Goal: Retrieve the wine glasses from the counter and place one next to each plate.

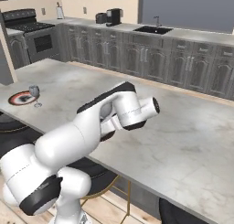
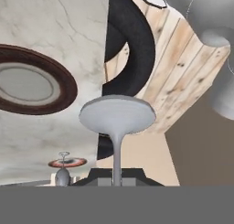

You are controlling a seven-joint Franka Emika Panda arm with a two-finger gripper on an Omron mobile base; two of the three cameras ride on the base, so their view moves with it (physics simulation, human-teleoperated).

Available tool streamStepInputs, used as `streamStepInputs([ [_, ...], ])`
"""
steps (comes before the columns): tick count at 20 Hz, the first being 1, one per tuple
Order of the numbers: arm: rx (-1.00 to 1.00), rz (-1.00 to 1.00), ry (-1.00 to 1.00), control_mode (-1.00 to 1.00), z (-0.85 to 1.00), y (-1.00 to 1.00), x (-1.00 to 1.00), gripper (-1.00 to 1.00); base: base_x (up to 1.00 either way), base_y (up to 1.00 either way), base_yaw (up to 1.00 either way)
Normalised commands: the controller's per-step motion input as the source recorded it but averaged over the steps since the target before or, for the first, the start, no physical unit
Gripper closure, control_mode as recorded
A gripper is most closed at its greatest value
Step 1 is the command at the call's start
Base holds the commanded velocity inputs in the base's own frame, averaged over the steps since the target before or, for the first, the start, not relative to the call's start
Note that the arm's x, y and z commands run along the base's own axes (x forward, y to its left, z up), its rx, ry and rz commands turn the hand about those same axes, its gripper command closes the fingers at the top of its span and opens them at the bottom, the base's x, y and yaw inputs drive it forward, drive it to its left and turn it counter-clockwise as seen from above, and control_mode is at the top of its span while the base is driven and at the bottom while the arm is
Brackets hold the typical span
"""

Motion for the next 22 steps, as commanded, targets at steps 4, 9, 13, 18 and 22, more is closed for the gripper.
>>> streamStepInputs([
  [4, 0.0, -0.11, 0.0, -1.0, -0.11, -0.07, 0.0, 1.0, 0.0, 0.0, 0.0],
  [9, 0.0, -0.03, 0.0, -1.0, -0.03, -0.14, 0.0, 1.0, 0.0, 0.0, 0.0],
  [13, 0.0, 0.0, 0.0, -1.0, -0.05, -0.13, 0.06, 1.0, 0.0, 0.0, 0.0],
  [18, 0.0, 0.0, -0.02, -1.0, -0.14, -0.13, 0.01, 1.0, 0.0, 0.0, 0.0],
  [22, 0.0, 0.0, 0.0, -1.0, -0.21, -0.06, 0.02, 1.0, 0.0, 0.0, 0.0],
])
